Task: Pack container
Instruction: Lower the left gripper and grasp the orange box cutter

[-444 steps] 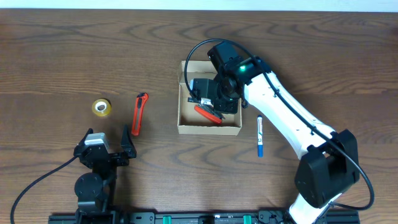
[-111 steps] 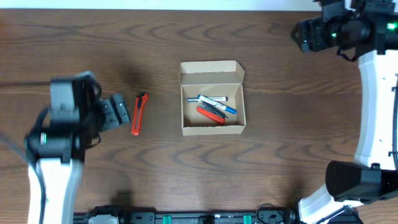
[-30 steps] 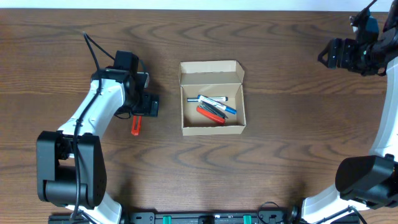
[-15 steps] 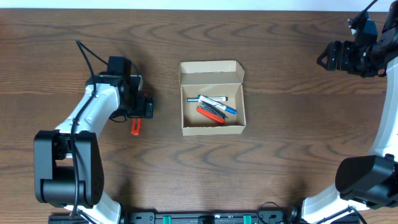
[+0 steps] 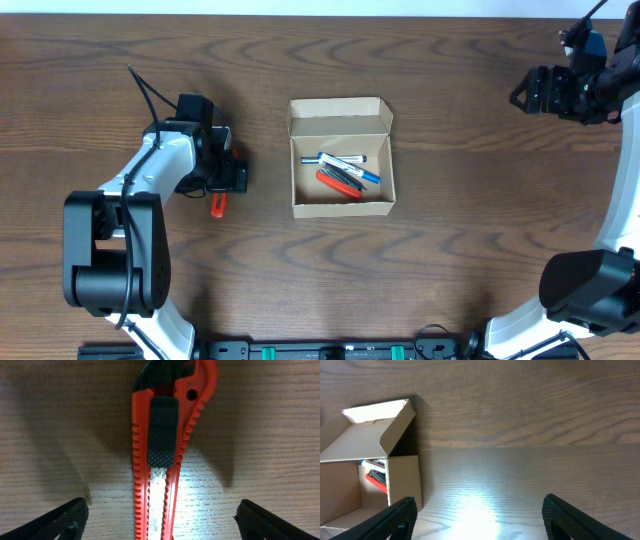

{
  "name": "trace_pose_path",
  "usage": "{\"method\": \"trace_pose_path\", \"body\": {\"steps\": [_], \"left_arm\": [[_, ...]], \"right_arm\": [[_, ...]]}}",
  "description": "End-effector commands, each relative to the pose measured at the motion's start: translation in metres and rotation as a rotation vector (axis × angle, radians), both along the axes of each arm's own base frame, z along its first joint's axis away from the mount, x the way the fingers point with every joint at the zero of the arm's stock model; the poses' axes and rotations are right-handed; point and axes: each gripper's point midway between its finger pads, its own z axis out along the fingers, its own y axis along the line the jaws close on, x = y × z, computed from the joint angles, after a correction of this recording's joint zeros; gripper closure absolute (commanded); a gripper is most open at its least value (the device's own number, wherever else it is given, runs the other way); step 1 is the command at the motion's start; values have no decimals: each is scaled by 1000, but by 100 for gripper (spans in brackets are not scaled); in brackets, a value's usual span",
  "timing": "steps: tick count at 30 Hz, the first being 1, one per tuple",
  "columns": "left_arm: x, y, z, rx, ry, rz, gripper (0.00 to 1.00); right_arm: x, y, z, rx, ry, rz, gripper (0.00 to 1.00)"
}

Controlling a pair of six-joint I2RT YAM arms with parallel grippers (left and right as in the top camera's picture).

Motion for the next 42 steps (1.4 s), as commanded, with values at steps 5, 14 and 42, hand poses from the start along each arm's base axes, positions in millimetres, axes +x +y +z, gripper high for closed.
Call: {"method": "trace_pose_path", "body": {"steps": [5, 14, 42], "left_arm": [[-4, -3, -9, -16, 21, -61, 4], [-5, 10, -11, 62, 26, -75, 5], [-12, -4, -23, 66, 69, -93, 14]], "right_arm": [[-2, 6, 4, -3, -13, 37, 20], [-2, 6, 3, -10, -15, 51, 21], [-3, 7, 3, -14, -11, 67, 21]]}}
